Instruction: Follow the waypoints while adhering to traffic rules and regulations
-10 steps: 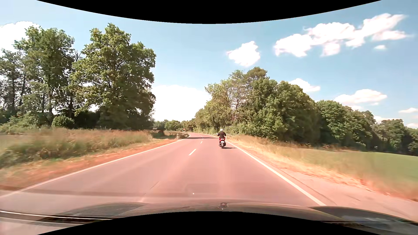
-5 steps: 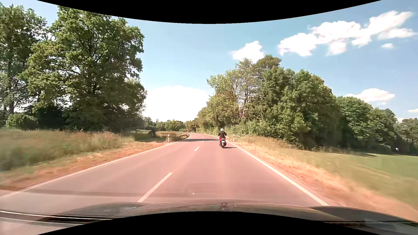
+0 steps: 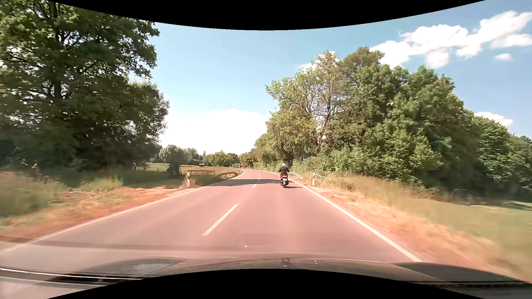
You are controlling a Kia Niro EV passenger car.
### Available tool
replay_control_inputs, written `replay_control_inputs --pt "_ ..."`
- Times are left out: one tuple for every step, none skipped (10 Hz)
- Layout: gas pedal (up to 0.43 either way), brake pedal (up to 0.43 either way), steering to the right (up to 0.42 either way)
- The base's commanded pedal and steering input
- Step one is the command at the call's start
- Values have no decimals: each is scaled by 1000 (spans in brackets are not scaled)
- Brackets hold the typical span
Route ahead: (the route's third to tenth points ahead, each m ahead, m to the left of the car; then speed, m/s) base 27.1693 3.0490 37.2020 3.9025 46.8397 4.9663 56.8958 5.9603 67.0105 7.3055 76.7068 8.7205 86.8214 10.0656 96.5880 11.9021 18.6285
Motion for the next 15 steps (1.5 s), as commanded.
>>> replay_control_inputs --pt "189 6 -8" --pt "189 12 -8" --pt "189 6 -8" --pt "189 6 -8" --pt "189 12 -8" --pt "189 6 -9" --pt "189 6 -9" --pt "189 12 -9" --pt "189 6 -10" --pt "189 6 -10" --pt "189 6 -10" --pt "189 12 -9" --pt "197 12 -6" --pt "197 6 -4" --pt "220 6 -4"
